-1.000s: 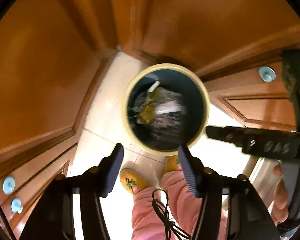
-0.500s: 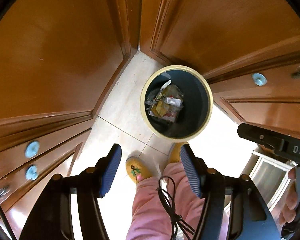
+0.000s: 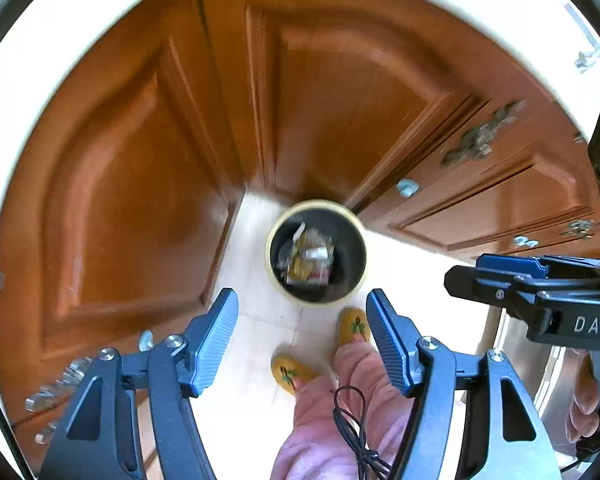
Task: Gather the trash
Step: 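Raise both grippers from the bin back up to the counter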
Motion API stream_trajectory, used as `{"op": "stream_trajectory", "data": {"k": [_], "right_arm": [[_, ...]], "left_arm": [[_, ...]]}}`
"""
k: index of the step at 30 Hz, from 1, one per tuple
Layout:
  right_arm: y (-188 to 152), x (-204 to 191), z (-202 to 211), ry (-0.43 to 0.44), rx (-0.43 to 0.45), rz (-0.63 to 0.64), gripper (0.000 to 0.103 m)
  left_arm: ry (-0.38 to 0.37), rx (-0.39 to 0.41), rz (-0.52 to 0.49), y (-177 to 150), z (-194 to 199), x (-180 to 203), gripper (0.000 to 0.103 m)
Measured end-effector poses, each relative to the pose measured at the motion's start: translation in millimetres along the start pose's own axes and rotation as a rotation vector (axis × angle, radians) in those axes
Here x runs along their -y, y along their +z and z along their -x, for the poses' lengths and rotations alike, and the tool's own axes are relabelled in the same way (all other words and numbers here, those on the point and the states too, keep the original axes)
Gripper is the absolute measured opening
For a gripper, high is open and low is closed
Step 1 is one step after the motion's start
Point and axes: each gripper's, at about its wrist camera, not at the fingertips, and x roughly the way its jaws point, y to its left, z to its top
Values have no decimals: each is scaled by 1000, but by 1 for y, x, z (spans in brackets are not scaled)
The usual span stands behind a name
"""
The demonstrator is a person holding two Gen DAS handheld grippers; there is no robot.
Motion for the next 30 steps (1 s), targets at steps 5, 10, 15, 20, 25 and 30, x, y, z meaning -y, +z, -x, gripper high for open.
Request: {"op": "stream_trajectory", "data": {"k": [5, 10, 15, 20, 25, 30], "right_arm": [[-4, -20, 57, -18, 128, 48, 58], [-8, -33, 120, -37, 286, 67, 58], [-9, -41, 173, -24, 420, 51, 58], [0, -44, 220, -17, 509, 27, 58], [28, -38, 253, -15, 558, -26, 58], [78, -30, 279, -24, 578, -37, 58]], "left_arm": [[-10, 107, -43, 15, 55, 5, 69], [-20, 238, -77, 32, 113, 13, 77], [-15, 362, -98, 49, 167, 23, 81], [22, 468, -146, 68, 217, 38, 82], [60, 588, -195, 98, 253, 48, 90], [161, 693, -258, 138, 282, 67, 91]]}}
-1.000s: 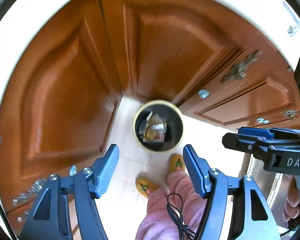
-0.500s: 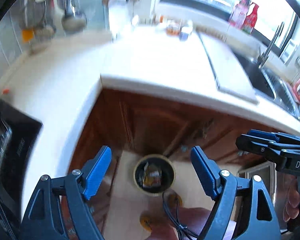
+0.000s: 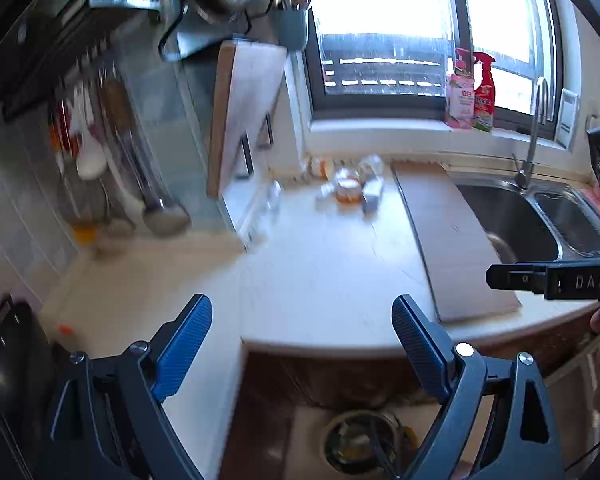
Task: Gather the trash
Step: 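Raise both grippers from the bin back up to the counter, then grasp the white-blue milk carton with the right gripper while the left grasps the orange paper cup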
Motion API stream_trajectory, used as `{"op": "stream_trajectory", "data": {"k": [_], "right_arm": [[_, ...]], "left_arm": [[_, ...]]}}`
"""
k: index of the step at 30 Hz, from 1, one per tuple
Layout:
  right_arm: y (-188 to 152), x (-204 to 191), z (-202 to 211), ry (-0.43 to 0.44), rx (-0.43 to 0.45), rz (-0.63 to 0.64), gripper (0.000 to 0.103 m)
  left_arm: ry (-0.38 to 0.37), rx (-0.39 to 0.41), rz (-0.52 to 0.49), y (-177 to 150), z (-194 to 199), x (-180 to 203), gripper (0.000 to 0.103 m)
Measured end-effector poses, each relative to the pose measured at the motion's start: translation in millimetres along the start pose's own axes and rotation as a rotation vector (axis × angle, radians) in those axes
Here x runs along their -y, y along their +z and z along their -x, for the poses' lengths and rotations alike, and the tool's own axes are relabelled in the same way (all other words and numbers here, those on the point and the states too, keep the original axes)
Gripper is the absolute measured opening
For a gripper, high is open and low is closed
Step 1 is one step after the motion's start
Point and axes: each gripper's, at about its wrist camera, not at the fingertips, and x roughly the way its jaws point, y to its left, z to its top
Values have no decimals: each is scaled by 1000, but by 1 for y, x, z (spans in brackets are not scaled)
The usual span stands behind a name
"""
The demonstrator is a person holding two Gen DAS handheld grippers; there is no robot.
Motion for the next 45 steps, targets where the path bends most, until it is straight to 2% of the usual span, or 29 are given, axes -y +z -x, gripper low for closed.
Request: {"op": "stream_trajectory", "data": {"k": [3, 8, 12, 16, 19, 25, 33, 38, 43, 45], "right_arm": [[46, 11, -14, 11, -6, -29, 58], [127, 30, -50, 16, -4, -57, 58], [185, 56, -90, 28, -3, -134, 58], [233, 85, -138, 21, -21, -221, 58], [259, 101, -181, -4, -60, -252, 58], [277, 119, -263, -62, -181, -287, 58], [281, 121, -317, -157, -253, -243, 58], [282, 113, -327, -195, -262, -156, 58], [275, 115, -317, -170, -237, -113, 44], [272, 120, -308, -127, -233, -126, 41]], "left_arm": [[45, 46, -24, 32, -20, 5, 92], [89, 36, -50, 87, -74, 23, 92], [122, 3, -87, 125, -129, 42, 92], [144, -41, -93, 146, -180, 56, 92], [134, -96, -72, 155, -214, 59, 85], [144, -193, -41, 152, -265, 60, 81], [147, -246, 5, 151, -301, 48, 81], [121, -269, 60, 154, -321, 43, 81], [80, -289, 90, 156, -345, 50, 81], [59, -295, 102, 159, -355, 53, 81]]}}
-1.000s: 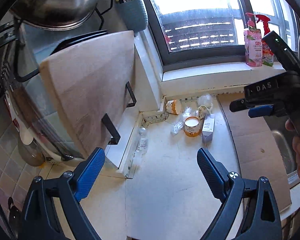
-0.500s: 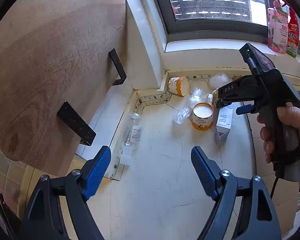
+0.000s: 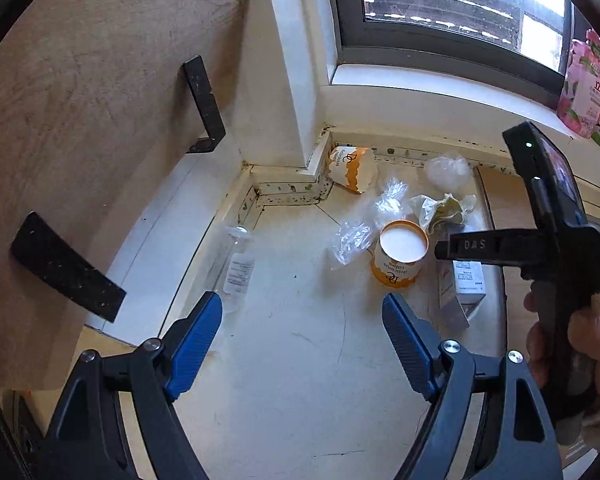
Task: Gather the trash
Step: 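Grasp the white-blue milk carton with the right gripper while the left grasps the orange paper cup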
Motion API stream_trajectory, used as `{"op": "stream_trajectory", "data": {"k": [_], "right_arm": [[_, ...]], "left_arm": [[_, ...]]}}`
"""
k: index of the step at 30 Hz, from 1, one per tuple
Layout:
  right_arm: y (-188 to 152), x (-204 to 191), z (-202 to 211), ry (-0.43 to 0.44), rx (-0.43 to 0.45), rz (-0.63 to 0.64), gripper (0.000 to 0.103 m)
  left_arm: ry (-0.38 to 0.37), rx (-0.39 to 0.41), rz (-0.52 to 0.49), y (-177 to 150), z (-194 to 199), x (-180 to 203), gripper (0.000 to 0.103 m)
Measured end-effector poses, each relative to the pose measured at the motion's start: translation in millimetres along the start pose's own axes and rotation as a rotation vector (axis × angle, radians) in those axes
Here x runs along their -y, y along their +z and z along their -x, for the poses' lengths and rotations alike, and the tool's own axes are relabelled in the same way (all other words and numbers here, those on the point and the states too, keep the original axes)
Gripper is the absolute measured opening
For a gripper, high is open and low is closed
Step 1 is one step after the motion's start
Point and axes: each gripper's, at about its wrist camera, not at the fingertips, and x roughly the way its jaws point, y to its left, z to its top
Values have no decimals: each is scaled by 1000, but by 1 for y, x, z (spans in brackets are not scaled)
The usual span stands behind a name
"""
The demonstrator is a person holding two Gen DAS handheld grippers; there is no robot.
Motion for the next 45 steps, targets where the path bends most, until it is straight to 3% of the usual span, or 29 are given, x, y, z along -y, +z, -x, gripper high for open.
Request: {"op": "stream_trajectory", "data": {"k": [8, 16, 18, 23, 28, 29, 36, 45], "right_arm": [[-34, 47, 51, 126, 56, -73, 37], [-60, 83, 66, 171, 47, -130, 37], [-66, 88, 67, 170, 45, -136, 37], [-75, 101, 70, 168, 49, -148, 37], [-83, 103, 75, 165, 60, -129, 37], [-83, 102, 75, 163, 60, -124, 37], [-97, 93, 86, 155, 64, -87, 37], [-139, 71, 116, 151, 58, -43, 37]], "left_arm": [[-160, -77, 60, 31, -36, 24, 86], [-145, -88, 39, 51, -78, 64, 86], [-153, -93, 50, 54, -86, 67, 82], [-148, -127, 53, 54, -106, 75, 57], [-126, -139, 53, 49, -118, 78, 55], [-127, -137, 52, 47, -119, 79, 49], [-113, -74, 56, 31, -93, 75, 48], [-207, -31, 45, -24, -5, 60, 48]]}}
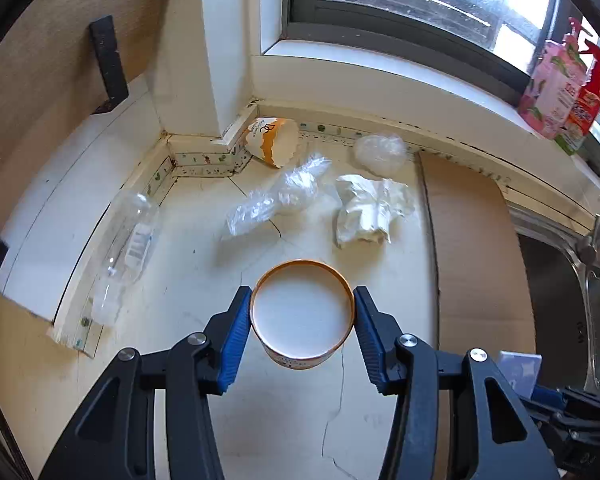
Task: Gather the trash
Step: 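Grasp the white-blue milk carton with the right gripper while the left grasps the orange paper cup, then carry the carton and cup down over the bin and open both grippers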
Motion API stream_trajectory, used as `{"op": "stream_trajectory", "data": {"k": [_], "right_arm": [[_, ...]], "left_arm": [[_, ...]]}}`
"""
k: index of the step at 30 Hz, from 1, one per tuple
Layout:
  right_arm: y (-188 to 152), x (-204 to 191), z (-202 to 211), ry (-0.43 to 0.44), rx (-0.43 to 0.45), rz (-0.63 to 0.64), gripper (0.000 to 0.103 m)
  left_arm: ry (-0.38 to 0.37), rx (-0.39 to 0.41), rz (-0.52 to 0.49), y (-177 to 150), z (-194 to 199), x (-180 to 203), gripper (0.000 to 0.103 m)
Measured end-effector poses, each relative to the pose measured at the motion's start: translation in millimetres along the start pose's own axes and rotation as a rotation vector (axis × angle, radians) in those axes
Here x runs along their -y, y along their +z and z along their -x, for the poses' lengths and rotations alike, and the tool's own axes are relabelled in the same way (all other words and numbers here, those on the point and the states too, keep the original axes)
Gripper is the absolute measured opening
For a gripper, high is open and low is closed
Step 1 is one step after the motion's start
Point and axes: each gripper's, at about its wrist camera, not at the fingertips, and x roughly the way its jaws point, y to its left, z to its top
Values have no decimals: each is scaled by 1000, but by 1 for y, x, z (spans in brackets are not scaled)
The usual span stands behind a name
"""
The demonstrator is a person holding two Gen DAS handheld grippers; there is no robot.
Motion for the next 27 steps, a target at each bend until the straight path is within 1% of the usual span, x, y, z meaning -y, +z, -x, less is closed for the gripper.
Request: {"op": "stream_trajectory", "data": {"k": [5, 10, 13, 16, 19, 22, 24, 27], "right_arm": [[-38, -23, 28, 4, 29, 40, 37], [-89, -53, 54, 6, 73, 82, 37], [-125, -70, 67, 5, 93, 87, 37], [-165, -87, 75, -4, 103, 94, 37], [-206, -100, 78, -21, 106, 109, 37], [-253, -107, 81, -34, 96, 112, 37], [-282, -107, 80, -42, 69, 98, 37], [-321, -104, 75, -47, 6, 80, 37]], "left_arm": [[-58, 23, -24, -48, 66, -14, 48], [-107, 49, -52, -105, 128, -36, 48], [-116, 61, -89, -141, 155, -49, 48], [-119, 71, -106, -178, 177, -64, 48], [-136, 77, -94, -219, 196, -84, 48], [-146, 65, -79, -260, 211, -103, 48], [-148, 41, -68, -289, 218, -115, 48], [-152, 13, -58, -327, 225, -129, 48]]}}
